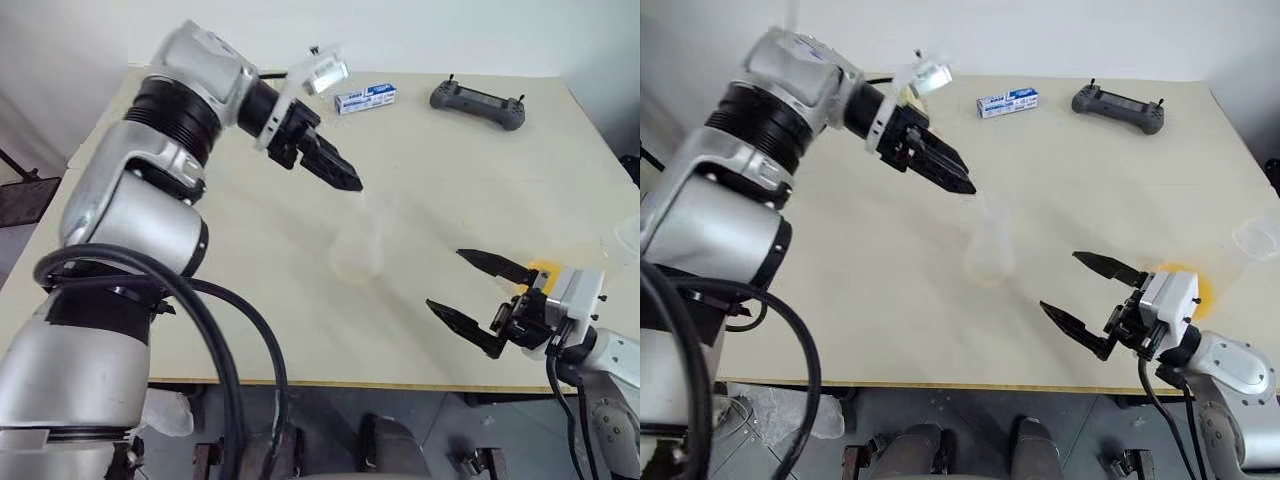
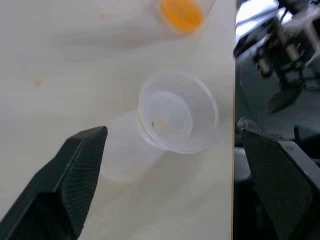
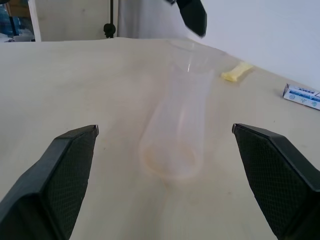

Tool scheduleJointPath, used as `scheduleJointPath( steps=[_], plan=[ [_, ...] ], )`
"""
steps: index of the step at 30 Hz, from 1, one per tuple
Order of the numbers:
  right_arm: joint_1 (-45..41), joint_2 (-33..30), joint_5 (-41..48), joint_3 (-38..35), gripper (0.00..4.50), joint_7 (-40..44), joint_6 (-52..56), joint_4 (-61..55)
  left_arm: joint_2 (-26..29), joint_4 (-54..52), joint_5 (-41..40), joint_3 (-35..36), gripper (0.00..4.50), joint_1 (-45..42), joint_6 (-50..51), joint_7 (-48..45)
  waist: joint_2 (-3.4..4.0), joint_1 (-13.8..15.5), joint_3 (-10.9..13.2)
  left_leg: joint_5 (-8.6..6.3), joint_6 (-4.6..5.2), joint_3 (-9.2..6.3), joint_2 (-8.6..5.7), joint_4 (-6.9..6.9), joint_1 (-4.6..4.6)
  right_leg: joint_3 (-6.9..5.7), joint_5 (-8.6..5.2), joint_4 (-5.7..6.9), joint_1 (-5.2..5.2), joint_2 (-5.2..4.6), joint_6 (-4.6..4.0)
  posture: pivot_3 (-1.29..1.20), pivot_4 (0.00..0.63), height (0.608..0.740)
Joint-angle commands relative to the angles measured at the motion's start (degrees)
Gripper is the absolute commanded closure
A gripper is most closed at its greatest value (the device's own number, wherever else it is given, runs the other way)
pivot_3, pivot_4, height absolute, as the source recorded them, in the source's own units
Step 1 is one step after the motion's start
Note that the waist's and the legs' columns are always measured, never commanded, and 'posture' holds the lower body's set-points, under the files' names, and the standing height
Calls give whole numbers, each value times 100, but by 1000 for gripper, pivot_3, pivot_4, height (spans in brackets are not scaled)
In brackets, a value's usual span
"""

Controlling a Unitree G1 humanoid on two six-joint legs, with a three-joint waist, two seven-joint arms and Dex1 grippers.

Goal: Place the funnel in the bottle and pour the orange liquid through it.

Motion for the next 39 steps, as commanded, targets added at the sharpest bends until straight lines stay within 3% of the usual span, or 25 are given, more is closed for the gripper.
scheduleJointPath(
  steps=[1, 8, 12, 14, 20, 24, 33, 39],
  plan=[
    [144, -61, 130, -434, 0, -258, 27, -355, 381, -654, -235, 971, 48, 507, -267, -391, 5, -2, -3, 0, 0, 3, 0, -1, 5, 5, 0, 5, 0, -3, 0, 0, 150, 740],
    [600, 30, 99, -749, 0, -789, 274, -746, 465, -2878, -870, 3168, 48, 2804, -1121, 1270, 8, 5, -5, 0, -1, -12, -2, 21, 4, 7, 0, 26, 0, -11, 0, 0, 150, 740],
    [813, 146, 5, -853, 0, -1227, 381, -1020, 309, -4105, -1074, 3800, 48, 4051, -1555, 1756, 8, 6, -6, -1, -2, -14, -5, 21, 8, 9, 0, 37, -1, -13, 0, 0, 150, 740],
    [923, 225, -103, -985, 0, -1544, 460, -1093, 17, -4563, -1163, 4154, 48, 4707, -2476, 1841, 8, 29, -7, -1, -2, -15, -7, 23, 8, 8, 0, 39, 0, -14, 0, 0, 150, 740],
    [1529, 548, -859, -1034, 0, -2297, 565, -1303, -349, -4781, -857, 4056, 48, 5917, -3927, 1725, 9, 42, -11, 0, -1, -12, -16, 24, 16, 8, 0, 37, 9, -19, 0, 0, 150, 740],
    [1851, 932, -1057, -1277, 0, -2889, 709, -1523, -215, -4625, -667, 3824, 48, 6368, -4415, 1318, 13, 21, -14, 0, 0, -1, -16, 24, 18, 11, 0, 36, 8, -18, 0, 0, 150, 740],
    [2146, 1776, -1410, -1656, 0, -3798, 639, -1597, -111, -4350, -583, 3672, 48, 6472, -4869, 933, 23, 16, -22, 0, 1, 8, -13, 22, 26, 18, 0, 38, 9, -15, 0, 0, 150, 740],
    [1671, 1647, -1299, -2048, 0, -3866, 560, -839, -89, -4400, -669, 3696, 48, 6423, -4794, 861, 23, -2, -22, 0, 1, 10, -12, 21, 28, 22, 0, 38, 9, -13, -1, 0, 150, 740]
  ],
)
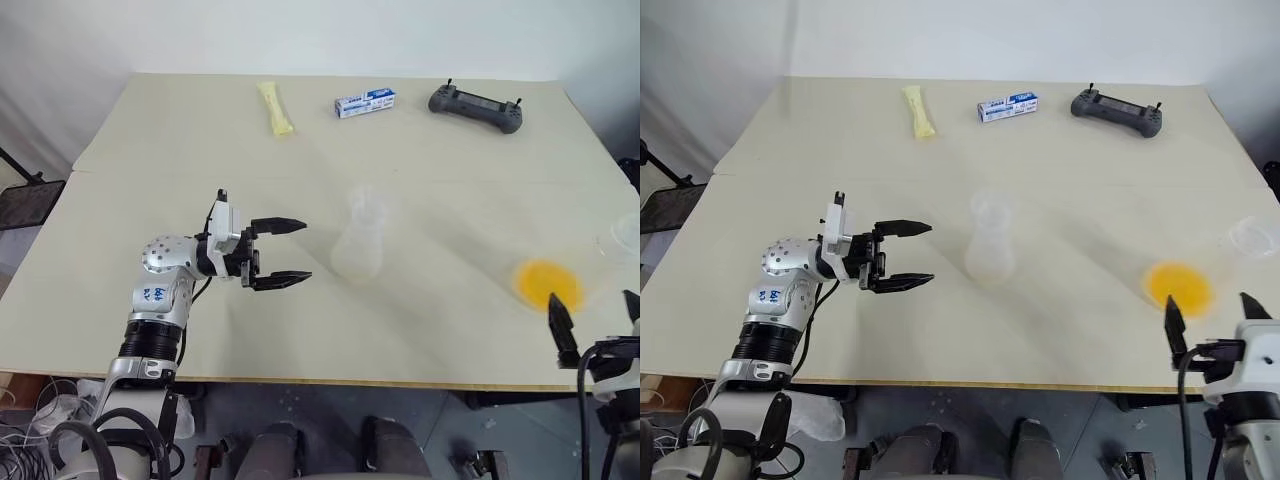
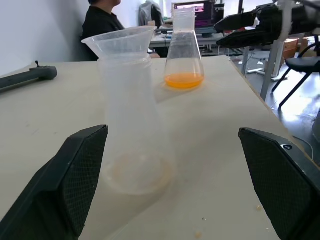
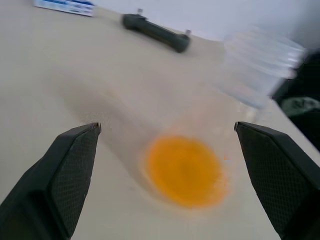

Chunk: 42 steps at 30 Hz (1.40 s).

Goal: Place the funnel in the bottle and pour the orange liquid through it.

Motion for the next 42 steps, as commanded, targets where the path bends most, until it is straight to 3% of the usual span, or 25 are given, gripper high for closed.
scheduleJointPath(
  steps=[1, 11, 27, 30, 33, 34, 42],
  plan=[
    [-279, -228, 99, -317, 0, 28, -168, 406, 58, -87, -117, 60, 48, -35, -13, -49, 1, -10, -1, 0, 0, 2, 1, 0, 1, 1, 0, 0, 0, 1, 0, 0, 150, 740],
    [-1685, -1085, 275, -459, 0, 361, -277, 2117, 95, -529, -180, 85, 48, 249, 228, 102, 10, -13, -5, 2, 5, 9, 2, -11, 5, 6, 0, -3, 0, 1, 0, 0, 150, 740],
    [-2779, -1587, 484, -232, 0, 9, 822, 2039, 169, -1051, -318, 137, 48, 644, 444, 472, 13, -5, -8, 4, 7, 8, 1, -11, 3, 5, 0, -4, 0, -4, 0, 0, 150, 740],
    [-2806, -1544, 536, -217, 584, -118, 1089, 1852, 174, -1055, -319, 136, 0, 648, 441, 487, 13, -5, -8, 4, 7, 8, 1, -11, 3, 4, 0, -4, 0, -4, 0, 0, 150, 740],
    [-2797, -1506, 541, -216, 1577, -194, 1215, 1714, 175, -1034, -315, 139, 0, 637, 427, 502, 13, -8, -8, 4, 7, 9, 1, -11, 3, 5, 0, -5, 0, -4, 0, 0, 150, 740],
    [-2767, -1482, 554, -210, 1699, -213, 1269, 1652, 177, -1015, -310, 137, 0, 628, 419, 500, 13, -5, -8, 4, 7, 8, 1, -11, 3, 4, 0, -4, 0, -4, 0, 0, 150, 740],
    [-2838, -1447, 670, -134, 1698, -336, 1566, 1015, 140, -744, -297, 85, 0, 429, 317, 370, 14, -8, -7, 4, 7, 9, 1, -11, 3, 4, 0, -5, 0, -4, 0, 0, 150, 740]
  ],
)
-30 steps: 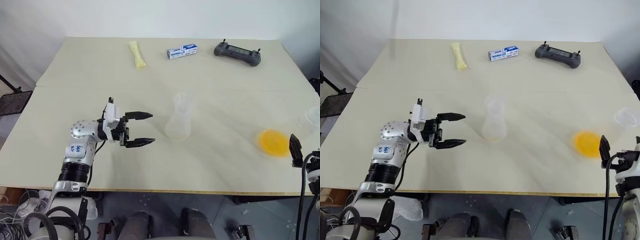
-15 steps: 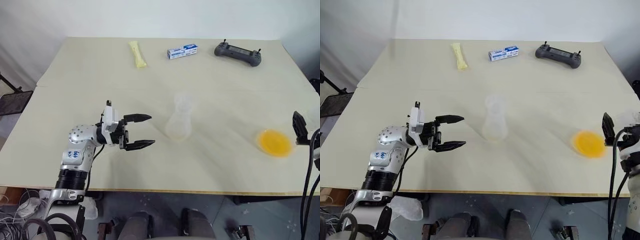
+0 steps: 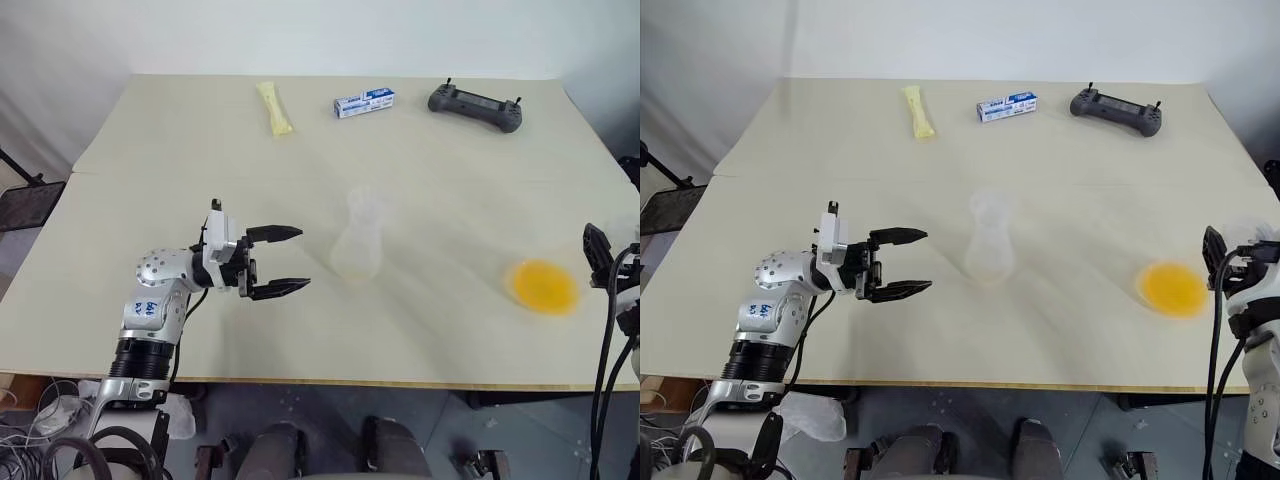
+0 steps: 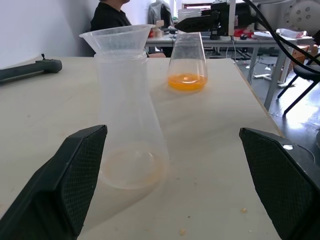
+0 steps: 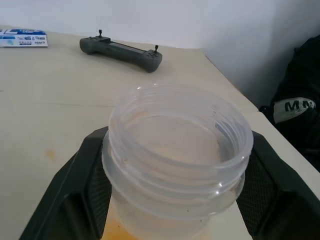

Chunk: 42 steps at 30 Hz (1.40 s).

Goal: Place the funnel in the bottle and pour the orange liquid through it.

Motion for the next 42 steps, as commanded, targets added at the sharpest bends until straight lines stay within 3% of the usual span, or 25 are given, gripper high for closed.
scheduleJointPath(
  steps=[1, 6, 15, 20, 29, 35, 42],
  plan=[
    [-241, -131, 181, 60, 1698, -163, 211, -754, 14, 102, -102, 60, 0, -179, -134, -156, 1, -5, 0, 0, 0, 0, 0, 0, 0, 0, 0, 0, 0, 0, 0, 0, 150, 740],
    [-768, -453, -68, 702, 1698, -330, 661, -1264, -13, 476, -40, 41, 0, -409, -263, -295, 2, -10, 1, 0, 0, 0, 1, 0, -3, -1, 0, 0, -5, 1, 0, 0, 150, 740],
    [-1650, -1029, -1355, 2247, 1698, -477, 780, -1435, -228, 1380, -53, 96, 0, -945, -512, -470, 0, 0, 1, 3, 6, -6, -11, -1, -17, -9, 0, -6, -7, -8, 1, 0, 150, 740],
    [-1983, -1506, -2553, 3326, 1698, -318, 484, -1313, -243, 1659, -36, 129, 0, -1054, -660, -607, 0, -24, 2, 3, 6, 1, -10, -6, -17, -9, 0, -5, -15, -8, 1, 0, 150, 740],
    [-3007, -1444, -4511, 5119, 1698, -205, 582, -885, -196, 1784, -63, 224, 0, -1141, -759, -789, -1, -26, 2, 3, 6, 0, -8, -6, -20, -10, 0, -5, -18, -7, 1, 0, 150, 740],
    [-3662, -1397, -5531, 5834, 1698, 204, 100, -338, -175, 1882, -57, 267, 0, -1261, -827, -839, -1, -40, 2, 3, 5, -3, -9, -6, -23, -12, 0, -7, -19, -7, 1, 0, 150, 740],
    [-3956, -1188, -6179, 5955, 1698, 582, -498, -51, -252, 1783, -227, 460, 0, -1293, -673, -726, -1, -80, 2, 3, 5, -7, -8, -7, -25, -15, 0, -7, -20, -7, 1, 0, 150, 740]
  ],
)
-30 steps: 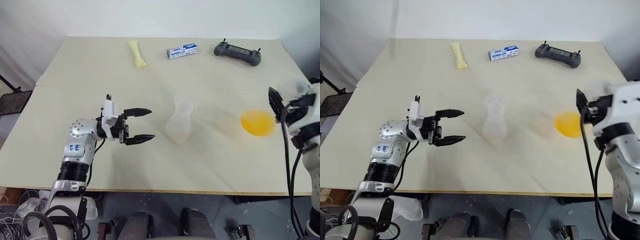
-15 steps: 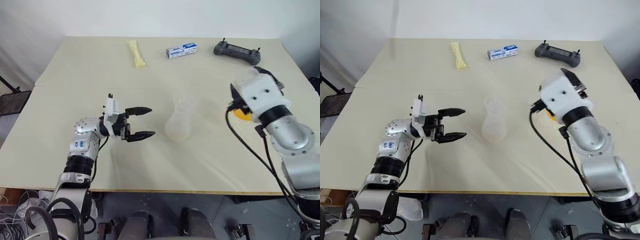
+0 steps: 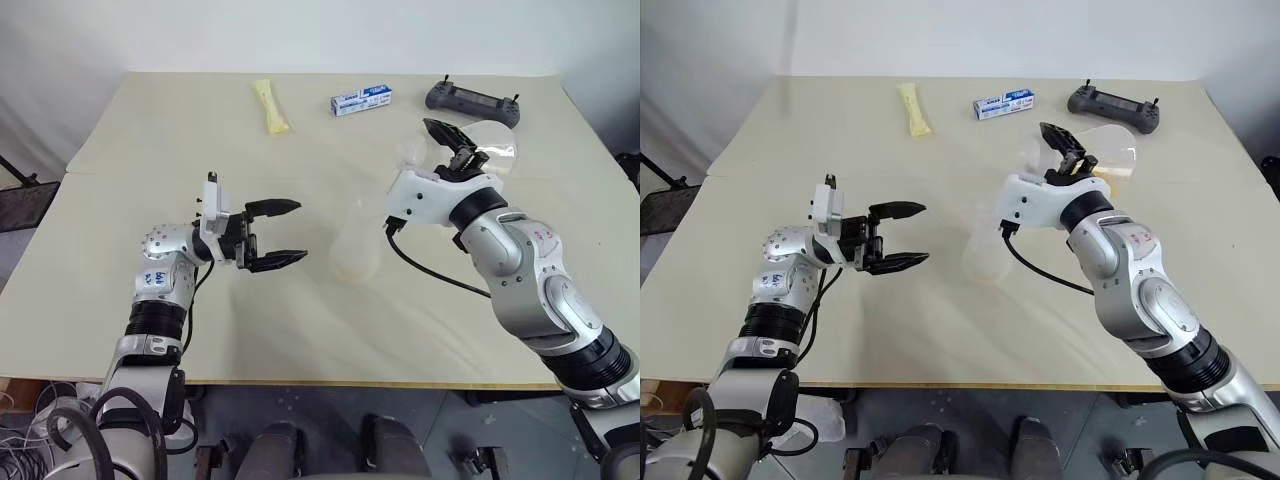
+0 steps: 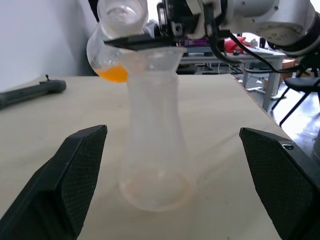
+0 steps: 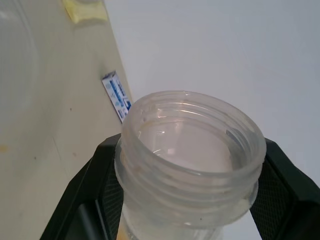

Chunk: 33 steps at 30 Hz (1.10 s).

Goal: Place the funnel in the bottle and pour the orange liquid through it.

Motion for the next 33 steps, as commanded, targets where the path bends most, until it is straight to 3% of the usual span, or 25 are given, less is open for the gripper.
scheduleJointPath(
  steps=[1, 13, 33],
  plan=[
    [-227, 0, -478, -78, 1698, 169, -410, -56, -11, -162, -205, 149, 0, 16, 73, -5, 0, -9, 0, 0, 0, -1, 0, 0, 0, 0, 0, 0, 0, 0, 0, 0, 150, 740],
    [-355, 107, -1170, -192, 1698, 639, -1537, 168, -45, -154, -276, 189, 0, 42, 282, -98, -1, -77, 0, 0, -1, -5, 1, -3, 0, -4, 0, 1, 0, 1, 0, 0, 150, 740],
    [-292, 24, -2031, -458, 1698, 574, -2636, 441, -182, -81, -233, 143, 0, -73, 363, -156, -1, -77, 1, 0, -1, -6, 0, -3, 0, -4, 0, 0, 0, 0, 0, 0, 150, 740]
  ],
)
